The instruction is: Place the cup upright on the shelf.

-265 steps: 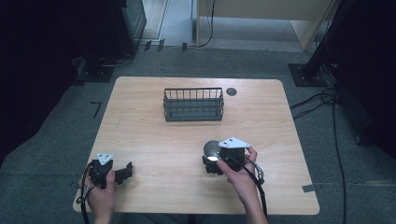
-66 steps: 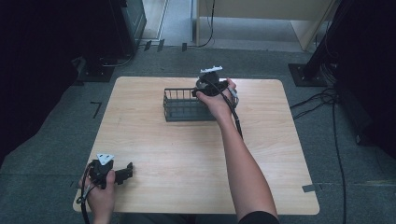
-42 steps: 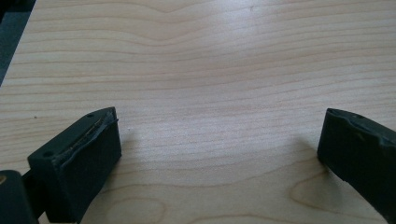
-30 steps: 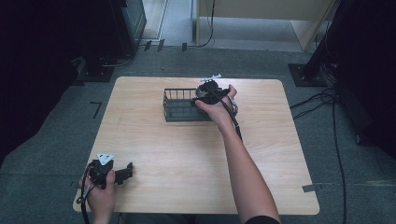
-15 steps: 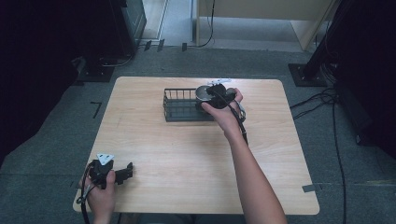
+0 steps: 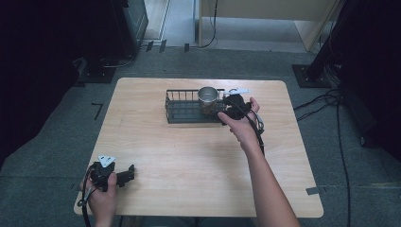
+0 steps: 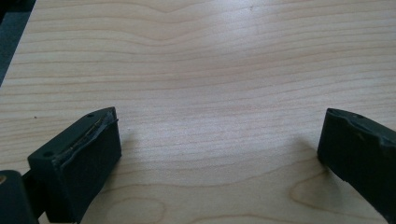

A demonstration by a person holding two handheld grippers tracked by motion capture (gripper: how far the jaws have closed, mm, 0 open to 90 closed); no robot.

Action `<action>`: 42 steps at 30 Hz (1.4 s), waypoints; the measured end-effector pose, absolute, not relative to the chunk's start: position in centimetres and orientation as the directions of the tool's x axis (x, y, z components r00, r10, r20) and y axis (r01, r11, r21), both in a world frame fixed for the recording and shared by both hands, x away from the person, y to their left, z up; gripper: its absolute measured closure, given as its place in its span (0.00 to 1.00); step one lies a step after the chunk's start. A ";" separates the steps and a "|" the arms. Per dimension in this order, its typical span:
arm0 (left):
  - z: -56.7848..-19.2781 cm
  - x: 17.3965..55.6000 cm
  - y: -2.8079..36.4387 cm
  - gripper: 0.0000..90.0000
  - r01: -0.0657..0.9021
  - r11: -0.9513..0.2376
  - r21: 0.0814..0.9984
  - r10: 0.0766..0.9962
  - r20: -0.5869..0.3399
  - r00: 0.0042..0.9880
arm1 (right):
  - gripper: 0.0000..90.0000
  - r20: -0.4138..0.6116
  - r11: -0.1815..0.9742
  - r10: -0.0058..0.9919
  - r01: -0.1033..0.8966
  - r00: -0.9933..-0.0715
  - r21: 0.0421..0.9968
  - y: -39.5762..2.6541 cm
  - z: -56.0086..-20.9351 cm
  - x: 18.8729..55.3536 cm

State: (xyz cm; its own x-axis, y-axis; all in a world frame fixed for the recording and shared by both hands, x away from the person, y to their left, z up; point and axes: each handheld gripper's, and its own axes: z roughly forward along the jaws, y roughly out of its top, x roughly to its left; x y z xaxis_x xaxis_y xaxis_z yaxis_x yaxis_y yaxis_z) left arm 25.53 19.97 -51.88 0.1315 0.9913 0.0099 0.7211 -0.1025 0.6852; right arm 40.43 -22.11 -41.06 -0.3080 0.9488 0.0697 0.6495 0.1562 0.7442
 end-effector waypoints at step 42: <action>-51.9 25.5 20.0 0.00 0.721 -0.105 0.685 0.991 0.012 0.133 | 0.00 0.066 0.060 0.986 0.693 -0.153 0.719 -34.1 -47.4 30.7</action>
